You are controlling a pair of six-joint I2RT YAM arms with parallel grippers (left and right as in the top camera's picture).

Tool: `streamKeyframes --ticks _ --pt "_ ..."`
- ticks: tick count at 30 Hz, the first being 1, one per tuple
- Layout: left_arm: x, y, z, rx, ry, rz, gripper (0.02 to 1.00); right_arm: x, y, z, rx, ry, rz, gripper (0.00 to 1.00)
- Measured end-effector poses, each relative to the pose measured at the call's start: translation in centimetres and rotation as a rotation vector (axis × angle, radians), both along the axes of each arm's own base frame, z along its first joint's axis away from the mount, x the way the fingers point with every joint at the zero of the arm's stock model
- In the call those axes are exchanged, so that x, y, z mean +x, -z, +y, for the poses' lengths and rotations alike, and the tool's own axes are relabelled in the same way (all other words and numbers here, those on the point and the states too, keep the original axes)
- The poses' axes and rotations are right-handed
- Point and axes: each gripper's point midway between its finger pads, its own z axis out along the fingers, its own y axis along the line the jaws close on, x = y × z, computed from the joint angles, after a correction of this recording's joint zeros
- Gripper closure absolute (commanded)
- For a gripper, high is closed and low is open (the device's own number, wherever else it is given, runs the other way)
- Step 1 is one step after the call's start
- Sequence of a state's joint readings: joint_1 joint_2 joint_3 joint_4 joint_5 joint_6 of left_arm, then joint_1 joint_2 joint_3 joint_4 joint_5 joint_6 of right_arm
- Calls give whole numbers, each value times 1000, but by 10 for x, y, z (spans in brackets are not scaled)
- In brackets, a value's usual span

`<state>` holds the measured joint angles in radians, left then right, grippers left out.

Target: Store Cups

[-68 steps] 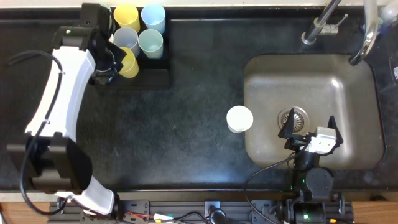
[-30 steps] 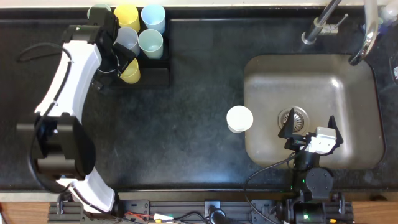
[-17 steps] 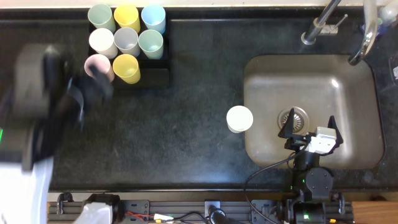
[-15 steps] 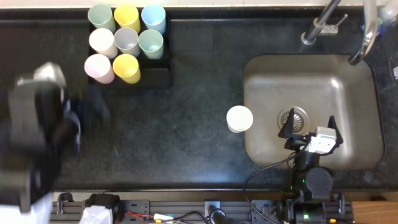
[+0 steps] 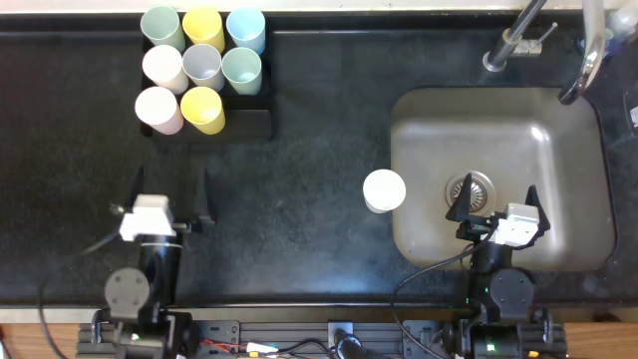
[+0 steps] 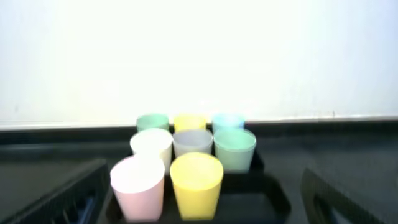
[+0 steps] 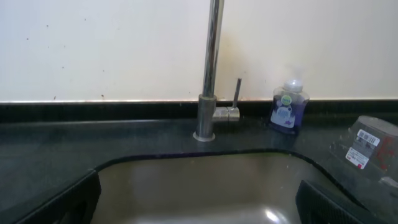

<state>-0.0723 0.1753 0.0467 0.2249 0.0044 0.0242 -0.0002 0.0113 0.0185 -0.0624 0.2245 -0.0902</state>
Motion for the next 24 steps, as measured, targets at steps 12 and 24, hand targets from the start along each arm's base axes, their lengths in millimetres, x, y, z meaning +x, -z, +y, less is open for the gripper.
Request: streamKeyframes --ticks 12,24 --pt "-9 57 1 75 -1 178 20 0 0 0 0 1 -1 3" --pt "-9 56 1 75 -1 177 20 0 0 0 0 1 -1 3"
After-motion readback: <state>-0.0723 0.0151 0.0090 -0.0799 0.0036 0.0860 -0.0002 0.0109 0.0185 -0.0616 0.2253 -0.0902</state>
